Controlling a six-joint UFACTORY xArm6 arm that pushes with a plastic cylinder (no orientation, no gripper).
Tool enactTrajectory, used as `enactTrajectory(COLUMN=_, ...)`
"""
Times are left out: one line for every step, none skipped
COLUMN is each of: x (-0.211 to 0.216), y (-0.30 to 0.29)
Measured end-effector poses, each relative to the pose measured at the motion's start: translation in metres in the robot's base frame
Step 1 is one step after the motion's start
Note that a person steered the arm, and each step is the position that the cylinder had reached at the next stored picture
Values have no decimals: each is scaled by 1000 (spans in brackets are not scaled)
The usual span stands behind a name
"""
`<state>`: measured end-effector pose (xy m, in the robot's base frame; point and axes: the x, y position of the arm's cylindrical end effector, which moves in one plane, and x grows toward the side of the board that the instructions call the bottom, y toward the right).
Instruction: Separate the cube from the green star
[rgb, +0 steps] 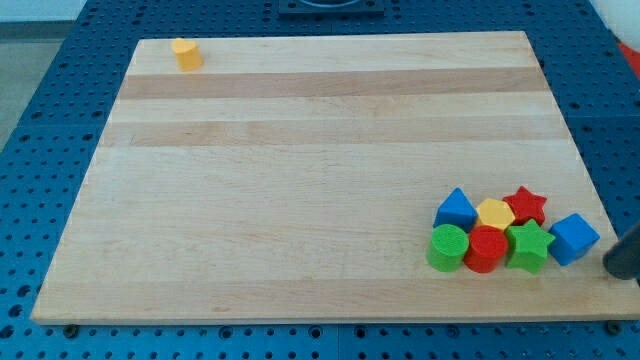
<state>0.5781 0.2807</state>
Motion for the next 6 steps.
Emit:
enactTrajectory(x=-18, y=-16)
enactTrajectory(x=-21, y=-43)
enactTrajectory(x=-21, y=-64)
enactTrajectory(x=-28, y=-77)
enactTrajectory(x=-41, y=-88)
enactTrajectory(x=-60, y=-94)
